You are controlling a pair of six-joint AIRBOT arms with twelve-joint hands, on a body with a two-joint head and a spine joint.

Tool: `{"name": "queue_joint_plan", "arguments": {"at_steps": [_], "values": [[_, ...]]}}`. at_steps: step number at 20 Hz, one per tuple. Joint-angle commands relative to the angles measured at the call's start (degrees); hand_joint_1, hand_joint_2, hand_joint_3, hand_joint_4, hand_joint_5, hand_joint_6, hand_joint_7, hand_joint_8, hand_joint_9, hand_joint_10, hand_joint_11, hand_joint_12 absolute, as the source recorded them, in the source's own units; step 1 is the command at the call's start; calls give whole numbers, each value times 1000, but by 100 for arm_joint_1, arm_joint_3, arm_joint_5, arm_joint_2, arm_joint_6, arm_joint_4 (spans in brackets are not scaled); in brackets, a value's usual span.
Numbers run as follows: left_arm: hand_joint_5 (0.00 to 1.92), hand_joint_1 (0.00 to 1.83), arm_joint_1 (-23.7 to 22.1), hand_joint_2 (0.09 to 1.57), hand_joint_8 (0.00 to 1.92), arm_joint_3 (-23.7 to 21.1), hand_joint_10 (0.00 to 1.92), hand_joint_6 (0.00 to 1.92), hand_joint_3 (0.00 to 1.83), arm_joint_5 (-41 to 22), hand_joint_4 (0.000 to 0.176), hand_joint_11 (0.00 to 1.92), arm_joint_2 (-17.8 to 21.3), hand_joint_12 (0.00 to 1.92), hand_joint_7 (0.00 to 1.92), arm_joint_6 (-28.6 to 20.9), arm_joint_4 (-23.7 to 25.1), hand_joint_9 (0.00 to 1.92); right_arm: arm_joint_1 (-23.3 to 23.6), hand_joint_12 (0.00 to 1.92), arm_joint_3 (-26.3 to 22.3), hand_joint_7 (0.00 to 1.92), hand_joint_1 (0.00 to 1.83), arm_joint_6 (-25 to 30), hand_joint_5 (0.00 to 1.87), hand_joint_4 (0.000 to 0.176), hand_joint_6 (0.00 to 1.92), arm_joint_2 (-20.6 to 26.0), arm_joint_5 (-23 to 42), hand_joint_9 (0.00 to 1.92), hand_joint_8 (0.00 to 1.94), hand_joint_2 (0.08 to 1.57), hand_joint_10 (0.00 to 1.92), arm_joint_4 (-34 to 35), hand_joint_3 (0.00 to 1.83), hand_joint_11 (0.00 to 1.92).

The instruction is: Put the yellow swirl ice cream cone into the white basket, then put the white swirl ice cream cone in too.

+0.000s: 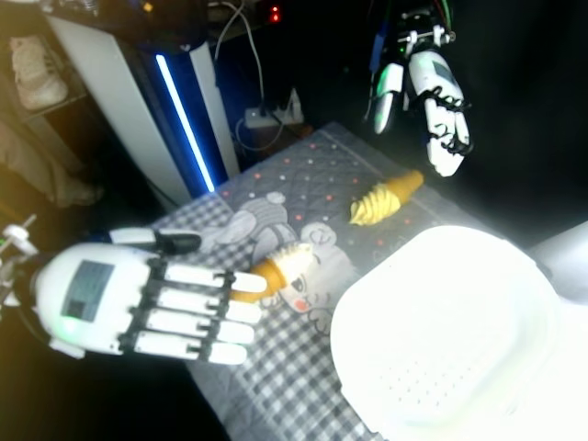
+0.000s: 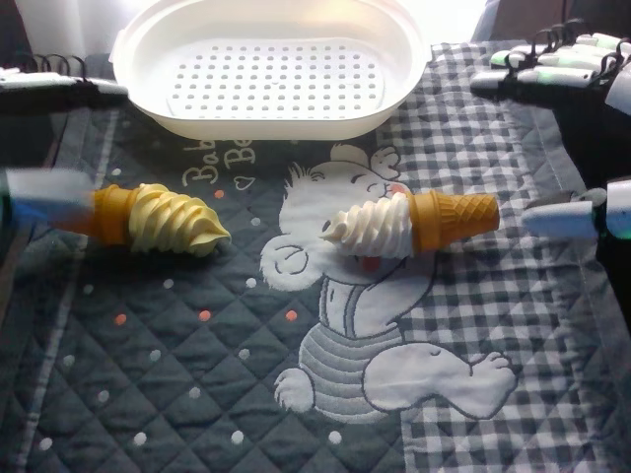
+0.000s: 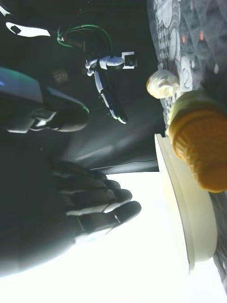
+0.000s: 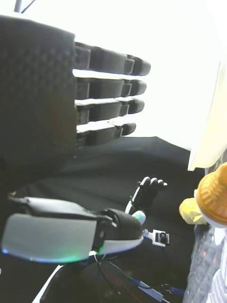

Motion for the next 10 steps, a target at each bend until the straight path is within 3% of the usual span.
{"name": "queue_joint_plan", "arguments": {"at_steps": [1, 2, 3, 5, 7, 9, 10], "values": [[394, 793, -112, 911, 5, 35, 34, 3, 1, -441, 38, 0, -63, 811, 323, -38, -83, 241, 69, 483, 39, 186, 751, 15, 322, 48, 3, -21, 620, 172, 3, 1060, 17, 209, 19, 34], [395, 780, -166, 910, 3, 70, 25, 1, 0, -348, 35, 0, -96, 868, 338, -38, -33, 284, 69, 485, 46, 194, 762, 15, 318, 60, 1, -30, 620, 188, 5, 1060, 19, 195, 14, 48], [391, 762, -237, 894, 0, 118, 27, 0, 0, -210, 50, 12, -142, 886, 335, -38, 46, 313, 70, 495, 63, 218, 806, 18, 333, 26, 5, -51, 620, 217, 11, 1064, 25, 177, 11, 76], [389, 774, -405, 849, 0, 218, 10, 0, 0, 71, 48, 14, -239, 908, 334, -34, 232, 312, 70, 429, 84, 217, 806, 22, 332, 31, 0, -77, 620, 198, 1, 1070, 2, 170, 0, 79], [390, 771, -728, 825, 1, 389, 7, 0, 0, 676, 50, 26, -421, 986, 352, -9, 591, 340, 70, 402, 87, 211, 809, 31, 315, 75, 0, -79, 620, 176, 0, 1066, 0, 170, 0, 63], [373, 687, -972, 829, 2, 600, 7, 0, 0, 1299, 75, 20, -649, 1045, 350, 4, 980, 371, 70, 394, 92, 208, 856, 56, 323, 63, 4, -79, 620, 174, 2, 1066, 1, 130, 0, 56], [356, 650, -1087, 830, 1, 669, 5, 0, 0, 1595, 96, 55, -750, 1015, 356, 60, 1148, 388, 70, 402, 93, 215, 860, 76, 331, 57, 6, -79, 620, 189, 4, 1062, 6, 107, 0, 74]]}}
